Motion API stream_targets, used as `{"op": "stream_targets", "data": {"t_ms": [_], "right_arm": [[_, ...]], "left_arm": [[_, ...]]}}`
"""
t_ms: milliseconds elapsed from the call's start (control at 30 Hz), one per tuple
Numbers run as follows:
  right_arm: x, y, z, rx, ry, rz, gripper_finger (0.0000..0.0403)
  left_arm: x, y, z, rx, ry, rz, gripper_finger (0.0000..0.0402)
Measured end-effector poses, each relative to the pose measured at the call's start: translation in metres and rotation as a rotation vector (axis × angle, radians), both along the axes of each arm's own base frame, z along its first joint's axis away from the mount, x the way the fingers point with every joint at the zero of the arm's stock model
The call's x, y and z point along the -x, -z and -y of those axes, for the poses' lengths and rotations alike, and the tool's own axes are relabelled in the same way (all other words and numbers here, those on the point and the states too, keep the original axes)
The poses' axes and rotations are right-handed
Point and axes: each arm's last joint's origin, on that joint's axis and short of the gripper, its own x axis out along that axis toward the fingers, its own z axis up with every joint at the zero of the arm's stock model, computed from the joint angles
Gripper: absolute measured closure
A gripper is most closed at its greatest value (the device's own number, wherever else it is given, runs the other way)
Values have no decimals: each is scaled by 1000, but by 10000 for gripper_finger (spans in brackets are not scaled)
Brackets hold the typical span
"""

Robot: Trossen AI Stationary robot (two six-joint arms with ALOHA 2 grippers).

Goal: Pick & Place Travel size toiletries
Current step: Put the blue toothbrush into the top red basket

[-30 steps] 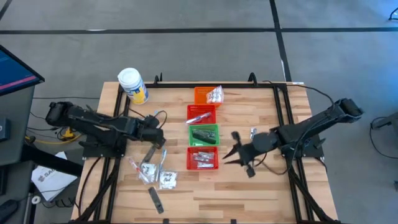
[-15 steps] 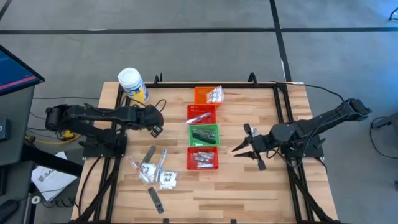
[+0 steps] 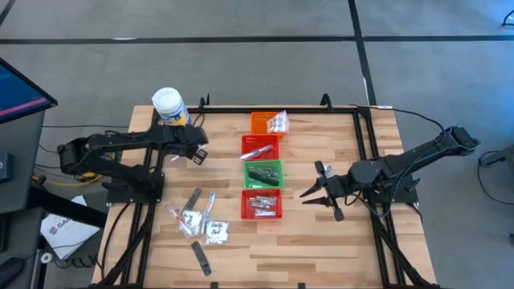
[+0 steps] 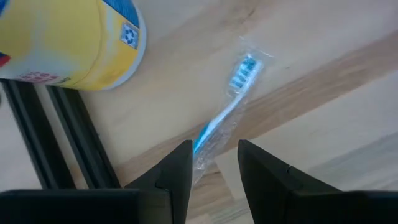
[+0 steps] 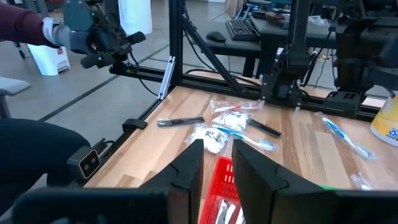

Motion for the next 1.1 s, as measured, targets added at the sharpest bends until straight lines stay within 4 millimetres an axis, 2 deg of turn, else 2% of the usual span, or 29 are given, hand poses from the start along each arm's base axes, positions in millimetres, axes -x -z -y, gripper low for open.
{"op": "stream_targets", "data": {"t_ms": [200, 367, 633, 800, 1100], "right_arm": [[0, 0, 0, 0, 0, 1, 326], [0, 0, 0, 0, 0, 1, 326], [0, 0, 0, 0, 0, 1, 326], [1, 0, -2, 0, -12, 1, 326], [1, 0, -3, 2, -15, 1, 326]], "left_arm": [[4, 0, -9, 3, -68, 25, 279], [-5, 8, -15, -3, -122, 53, 279], [-23, 56, -28, 105, -246, -45, 279], [-25, 76, -34, 128, -220, -163, 279], [-29, 74, -36, 112, -143, -137, 279]]}}
